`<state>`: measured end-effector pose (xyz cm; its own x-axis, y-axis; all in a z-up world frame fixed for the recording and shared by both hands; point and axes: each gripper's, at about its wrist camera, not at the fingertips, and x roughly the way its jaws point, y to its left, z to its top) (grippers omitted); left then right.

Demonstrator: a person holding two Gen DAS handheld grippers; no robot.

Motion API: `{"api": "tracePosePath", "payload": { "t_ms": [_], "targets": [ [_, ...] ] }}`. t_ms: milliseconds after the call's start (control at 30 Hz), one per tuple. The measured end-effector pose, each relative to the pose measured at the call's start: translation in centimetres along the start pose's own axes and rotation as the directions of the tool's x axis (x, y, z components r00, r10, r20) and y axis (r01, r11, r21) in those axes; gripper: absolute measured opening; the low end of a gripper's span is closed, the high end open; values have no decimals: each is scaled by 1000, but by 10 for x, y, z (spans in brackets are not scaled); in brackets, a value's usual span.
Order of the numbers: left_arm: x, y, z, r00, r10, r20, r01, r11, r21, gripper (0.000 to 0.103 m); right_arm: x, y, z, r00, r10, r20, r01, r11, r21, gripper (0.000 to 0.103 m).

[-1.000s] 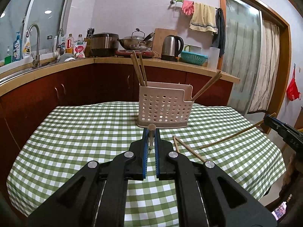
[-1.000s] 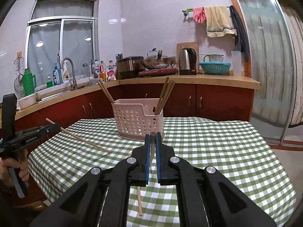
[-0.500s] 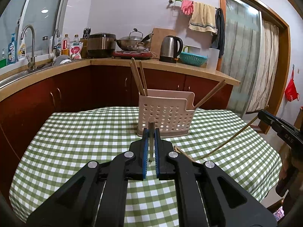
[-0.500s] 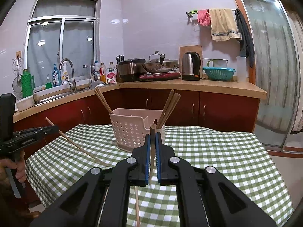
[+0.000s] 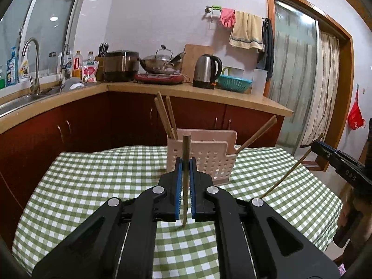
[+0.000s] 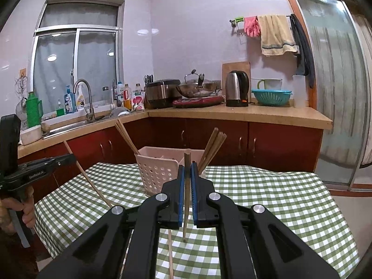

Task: Organize utensils
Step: 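Lift both held chopsticks and carry them above the caddy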

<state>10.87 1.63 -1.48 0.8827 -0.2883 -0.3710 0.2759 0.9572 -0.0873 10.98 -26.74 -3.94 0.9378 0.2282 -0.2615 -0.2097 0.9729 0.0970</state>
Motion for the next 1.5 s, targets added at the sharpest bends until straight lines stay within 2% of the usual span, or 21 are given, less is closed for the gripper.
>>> {"api": "tracePosePath", "payload": {
  "t_ms": [300, 567, 833, 967, 1100, 1500],
  "targets": [
    [-8, -13, 38, 994, -20, 103, 17, 999, 35, 6, -8, 5, 36, 996, 24, 86, -23, 1000, -14, 6],
    [-9, -21, 88, 971, -21, 238, 7, 998, 63, 7, -4, 8, 78, 980, 49, 194, -39, 998, -53, 6],
    [19, -27, 130, 950, -17, 313, -5, 998, 68, 7, 25, 6, 106, 970, 59, 235, -44, 997, -67, 6],
    [39, -23, 138, 947, -6, 321, -11, 999, 53, 7, 44, 3, 110, 971, 59, 230, -43, 997, -71, 6],
    [65, -18, 138, 953, -1, 304, -11, 999, 37, 7, 66, 0, 106, 977, 58, 207, -46, 997, -62, 6],
    [124, -7, 97, 979, 29, 201, -33, 999, 18, 7, 123, -8, 68, 997, 46, 65, -45, 999, -19, 6]
  ]
}}
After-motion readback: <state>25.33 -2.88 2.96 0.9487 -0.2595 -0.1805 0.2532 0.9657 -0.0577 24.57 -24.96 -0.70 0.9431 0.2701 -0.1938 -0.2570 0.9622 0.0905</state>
